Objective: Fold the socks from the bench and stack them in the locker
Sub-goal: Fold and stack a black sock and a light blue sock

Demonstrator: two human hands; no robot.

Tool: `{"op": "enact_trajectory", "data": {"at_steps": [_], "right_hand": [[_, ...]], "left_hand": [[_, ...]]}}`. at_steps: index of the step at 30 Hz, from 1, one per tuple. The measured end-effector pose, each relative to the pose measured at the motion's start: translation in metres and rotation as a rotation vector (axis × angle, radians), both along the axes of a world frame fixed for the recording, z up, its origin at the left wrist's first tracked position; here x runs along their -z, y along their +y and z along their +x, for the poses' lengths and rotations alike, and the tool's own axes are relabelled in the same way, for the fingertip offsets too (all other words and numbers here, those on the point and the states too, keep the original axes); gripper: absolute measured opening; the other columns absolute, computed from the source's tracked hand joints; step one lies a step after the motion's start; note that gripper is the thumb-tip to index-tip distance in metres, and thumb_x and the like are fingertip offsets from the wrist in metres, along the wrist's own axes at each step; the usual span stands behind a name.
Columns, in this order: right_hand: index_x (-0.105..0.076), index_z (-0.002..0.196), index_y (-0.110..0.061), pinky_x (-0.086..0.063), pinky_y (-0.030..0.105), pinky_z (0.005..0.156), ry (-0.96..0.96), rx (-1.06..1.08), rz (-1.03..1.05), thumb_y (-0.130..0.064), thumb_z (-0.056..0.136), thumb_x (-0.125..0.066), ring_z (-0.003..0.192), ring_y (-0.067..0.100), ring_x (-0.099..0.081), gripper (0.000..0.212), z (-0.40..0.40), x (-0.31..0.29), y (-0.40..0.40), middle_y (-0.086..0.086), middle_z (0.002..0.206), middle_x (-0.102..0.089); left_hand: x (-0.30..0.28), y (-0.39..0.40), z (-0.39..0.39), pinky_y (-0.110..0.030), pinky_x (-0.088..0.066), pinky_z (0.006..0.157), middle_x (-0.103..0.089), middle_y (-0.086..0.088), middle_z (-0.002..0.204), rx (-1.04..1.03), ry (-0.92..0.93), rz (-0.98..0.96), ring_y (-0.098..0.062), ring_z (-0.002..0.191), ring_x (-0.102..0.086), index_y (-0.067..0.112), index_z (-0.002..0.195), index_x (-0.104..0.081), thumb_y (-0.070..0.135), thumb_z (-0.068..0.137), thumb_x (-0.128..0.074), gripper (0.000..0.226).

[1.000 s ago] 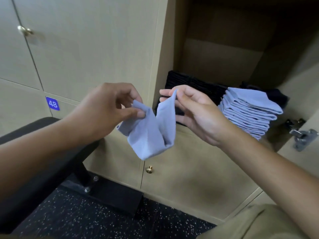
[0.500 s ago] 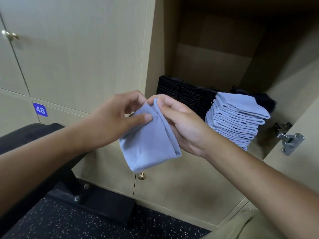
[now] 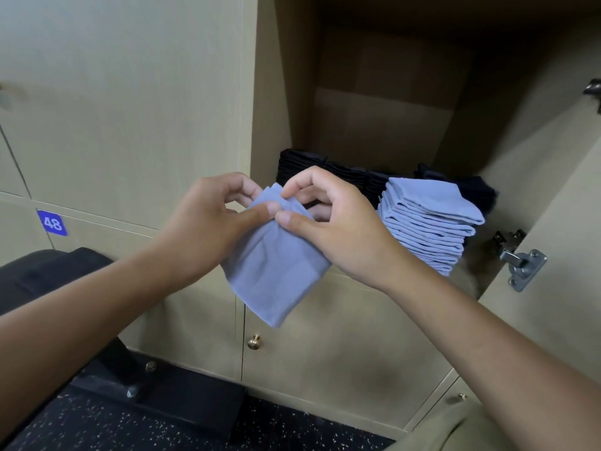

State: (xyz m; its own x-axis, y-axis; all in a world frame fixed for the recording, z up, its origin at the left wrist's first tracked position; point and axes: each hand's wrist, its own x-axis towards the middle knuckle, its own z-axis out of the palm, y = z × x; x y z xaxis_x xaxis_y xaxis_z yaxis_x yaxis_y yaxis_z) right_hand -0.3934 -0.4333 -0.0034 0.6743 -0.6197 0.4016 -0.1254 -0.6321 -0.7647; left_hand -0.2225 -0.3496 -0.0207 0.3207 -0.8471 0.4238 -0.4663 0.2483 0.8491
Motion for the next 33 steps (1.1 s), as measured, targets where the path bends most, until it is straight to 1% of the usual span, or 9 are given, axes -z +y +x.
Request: {"op": "enact_trajectory", "data": {"at_steps": [2, 8, 10, 14, 18, 22, 25, 30, 33], "right_hand": [[-0.065, 0.097, -0.027, -0.057, 0.035, 0.085, -0.01, 0.04, -0.007, -0.039, 0.088, -0.077, 0.084, 0.012, -0.068, 0.019, -0.001, 0.0, -0.003, -0.01, 0.1, -0.069], [-0.068, 0.089, -0.023, -0.053, 0.034, 0.082, -0.026, 0.1, 0.055, -0.025, 0.094, -0.071, 0.09, 0.023, -0.069, 0.007, -0.007, 0.002, -0.017, -0.003, 0.09, -0.071], [-0.066, 0.09, -0.023, -0.052, 0.03, 0.079, -0.036, 0.123, 0.099, -0.025, 0.097, -0.068, 0.09, 0.023, -0.07, 0.007, -0.01, 0.001, -0.02, -0.004, 0.089, -0.07], [-0.062, 0.097, -0.025, -0.054, 0.04, 0.085, -0.041, 0.135, 0.135, -0.027, 0.097, -0.066, 0.09, 0.021, -0.07, 0.005, -0.014, 0.0, -0.025, -0.003, 0.091, -0.073], [-0.052, 0.119, -0.037, -0.056, 0.049, 0.092, 0.018, 0.083, 0.093, -0.035, 0.088, -0.076, 0.096, 0.02, -0.071, 0.039, -0.016, -0.001, -0.025, -0.005, 0.103, -0.072], [-0.06, 0.12, -0.034, -0.058, 0.05, 0.089, -0.015, 0.108, 0.078, -0.016, 0.091, -0.074, 0.092, 0.021, -0.072, 0.037, -0.025, -0.008, -0.028, -0.001, 0.102, -0.072], [-0.061, 0.113, -0.032, -0.058, 0.052, 0.087, -0.106, 0.186, 0.12, -0.013, 0.091, -0.073, 0.09, 0.023, -0.072, 0.032, -0.03, -0.01, -0.03, 0.001, 0.099, -0.073], [-0.054, 0.112, -0.032, -0.057, 0.054, 0.091, -0.425, 0.358, 0.348, -0.015, 0.09, -0.073, 0.1, 0.024, -0.071, 0.034, -0.029, -0.007, -0.036, 0.004, 0.109, -0.071], [-0.054, 0.115, -0.027, -0.057, 0.051, 0.095, -0.563, 0.378, 0.504, -0.011, 0.092, -0.071, 0.101, 0.021, -0.072, 0.033, -0.031, -0.009, -0.039, 0.004, 0.109, -0.072]], "left_hand": [[-0.001, -0.002, -0.003, -0.034, -0.044, 0.068, -0.07, -0.002, 0.093, -0.009, 0.016, -0.004, -0.041, 0.073, -0.065, 0.015, 0.089, -0.069, 0.032, 0.092, -0.073, 0.018], [-0.003, -0.009, -0.012, -0.022, -0.043, 0.06, -0.067, -0.012, 0.097, 0.047, 0.044, -0.004, -0.014, 0.066, -0.062, 0.012, 0.091, -0.068, 0.038, 0.091, -0.07, 0.025], [-0.002, -0.012, -0.013, -0.016, -0.045, 0.056, -0.068, -0.01, 0.097, 0.067, 0.044, 0.007, -0.014, 0.065, -0.066, 0.013, 0.093, -0.068, 0.032, 0.09, -0.072, 0.02], [-0.001, -0.021, -0.014, -0.018, -0.048, 0.056, -0.068, 0.006, 0.084, 0.076, 0.034, 0.003, -0.016, 0.07, -0.07, 0.016, 0.091, -0.067, 0.02, 0.091, -0.074, 0.008], [-0.005, -0.028, -0.022, -0.013, -0.048, 0.055, -0.07, 0.001, 0.078, 0.084, 0.019, -0.039, -0.007, 0.064, -0.064, 0.013, 0.095, -0.065, 0.014, 0.09, -0.076, 0.013], [-0.01, -0.034, -0.027, -0.027, -0.053, 0.054, -0.076, -0.003, 0.084, 0.066, 0.264, -0.067, -0.014, 0.068, -0.069, 0.017, 0.108, -0.059, 0.023, 0.087, -0.077, 0.028], [-0.01, -0.039, -0.033, -0.027, -0.053, 0.05, -0.077, 0.005, 0.084, 0.065, 0.449, -0.05, -0.012, 0.068, -0.071, 0.018, 0.123, -0.053, 0.034, 0.075, -0.087, 0.061], [-0.004, -0.049, -0.04, -0.032, -0.061, 0.078, -0.078, -0.002, 0.11, 0.181, 0.711, 0.068, -0.019, 0.101, -0.076, 0.013, 0.143, -0.044, 0.033, 0.072, -0.09, 0.087], [-0.002, -0.054, -0.045, -0.034, -0.062, 0.087, -0.075, -0.012, 0.117, 0.238, 0.674, 0.093, -0.027, 0.109, -0.073, 0.005, 0.136, -0.056, 0.026, 0.079, -0.086, 0.067]]}}
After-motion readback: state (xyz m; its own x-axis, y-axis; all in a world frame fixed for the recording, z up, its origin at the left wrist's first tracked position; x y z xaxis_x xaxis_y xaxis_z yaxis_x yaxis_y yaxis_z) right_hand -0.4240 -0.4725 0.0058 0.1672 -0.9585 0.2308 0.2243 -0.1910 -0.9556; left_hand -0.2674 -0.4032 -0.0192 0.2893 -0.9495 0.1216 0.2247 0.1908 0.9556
